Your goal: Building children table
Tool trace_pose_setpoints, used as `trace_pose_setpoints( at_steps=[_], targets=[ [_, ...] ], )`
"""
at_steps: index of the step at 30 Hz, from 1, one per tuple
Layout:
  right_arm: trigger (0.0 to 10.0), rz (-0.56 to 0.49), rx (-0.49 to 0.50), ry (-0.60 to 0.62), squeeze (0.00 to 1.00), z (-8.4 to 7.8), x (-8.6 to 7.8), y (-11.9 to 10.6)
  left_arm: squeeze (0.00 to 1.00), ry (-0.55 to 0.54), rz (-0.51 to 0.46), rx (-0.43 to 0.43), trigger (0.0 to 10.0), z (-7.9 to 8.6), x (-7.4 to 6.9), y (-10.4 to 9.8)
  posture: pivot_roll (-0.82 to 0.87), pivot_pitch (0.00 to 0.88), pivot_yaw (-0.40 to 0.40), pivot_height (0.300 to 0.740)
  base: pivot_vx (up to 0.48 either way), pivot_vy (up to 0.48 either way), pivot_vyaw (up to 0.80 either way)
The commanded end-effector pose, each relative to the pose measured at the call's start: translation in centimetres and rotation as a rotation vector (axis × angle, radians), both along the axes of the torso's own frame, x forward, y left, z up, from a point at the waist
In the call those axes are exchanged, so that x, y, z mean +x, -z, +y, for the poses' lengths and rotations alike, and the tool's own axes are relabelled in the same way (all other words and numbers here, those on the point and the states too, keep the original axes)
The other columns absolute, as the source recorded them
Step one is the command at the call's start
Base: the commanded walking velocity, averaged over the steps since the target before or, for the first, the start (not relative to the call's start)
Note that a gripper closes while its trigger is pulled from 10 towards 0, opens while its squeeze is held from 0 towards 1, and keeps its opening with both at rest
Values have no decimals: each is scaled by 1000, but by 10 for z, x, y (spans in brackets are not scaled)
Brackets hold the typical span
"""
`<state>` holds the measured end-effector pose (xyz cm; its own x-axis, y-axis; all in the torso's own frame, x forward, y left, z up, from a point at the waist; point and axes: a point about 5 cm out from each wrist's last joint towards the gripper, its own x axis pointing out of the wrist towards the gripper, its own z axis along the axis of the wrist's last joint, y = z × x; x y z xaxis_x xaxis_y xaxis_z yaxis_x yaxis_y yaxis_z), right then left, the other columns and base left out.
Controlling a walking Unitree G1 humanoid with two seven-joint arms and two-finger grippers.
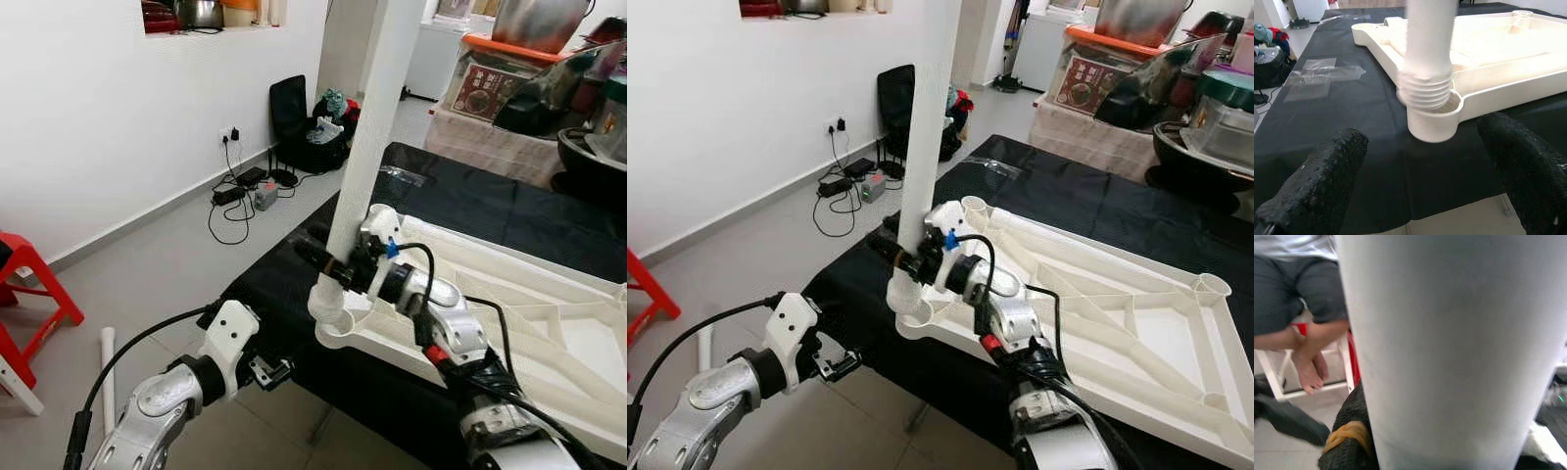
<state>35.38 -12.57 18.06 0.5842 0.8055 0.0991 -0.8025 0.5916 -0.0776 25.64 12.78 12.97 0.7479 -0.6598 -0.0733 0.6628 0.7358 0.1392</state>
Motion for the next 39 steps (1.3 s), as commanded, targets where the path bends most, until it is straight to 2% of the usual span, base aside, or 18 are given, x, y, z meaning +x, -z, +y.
trace_pose_setpoints(
  at_steps=[1, 7, 19, 25, 39],
  targets=[
    [0, -10, -8, 19, 0, -9, 0, 2, 0, 15, 5, -3, 10000, -1, -2, -1, 162, 0, -136, 740, 0, 0, 0],
    [0, 3, -19, 34, 0, -16, -1, 11, 0, 20, 7, -4, 10000, -1, -2, -2, 158, 0, -132, 740, 0, 0, 0],
    [0, 25, 1, 24, 0, -18, -5, 16, 0, 26, 9, -5, 10000, -2, -3, -2, 158, 0, -129, 740, 0, 0, 0],
    [0, 59, 35, -69, 0, -6, -16, 21, 0, 28, 12, -5, 10000, -2, -2, -2, 157, 0, -133, 740, 0, 0, 0],
    [0, 79, 36, -121, 0, 1, -21, 29, 0, 28, 13, -10, 10000, -4, -2, -1, 157, 0, -136, 740, 0, 0, 0]
  ],
)
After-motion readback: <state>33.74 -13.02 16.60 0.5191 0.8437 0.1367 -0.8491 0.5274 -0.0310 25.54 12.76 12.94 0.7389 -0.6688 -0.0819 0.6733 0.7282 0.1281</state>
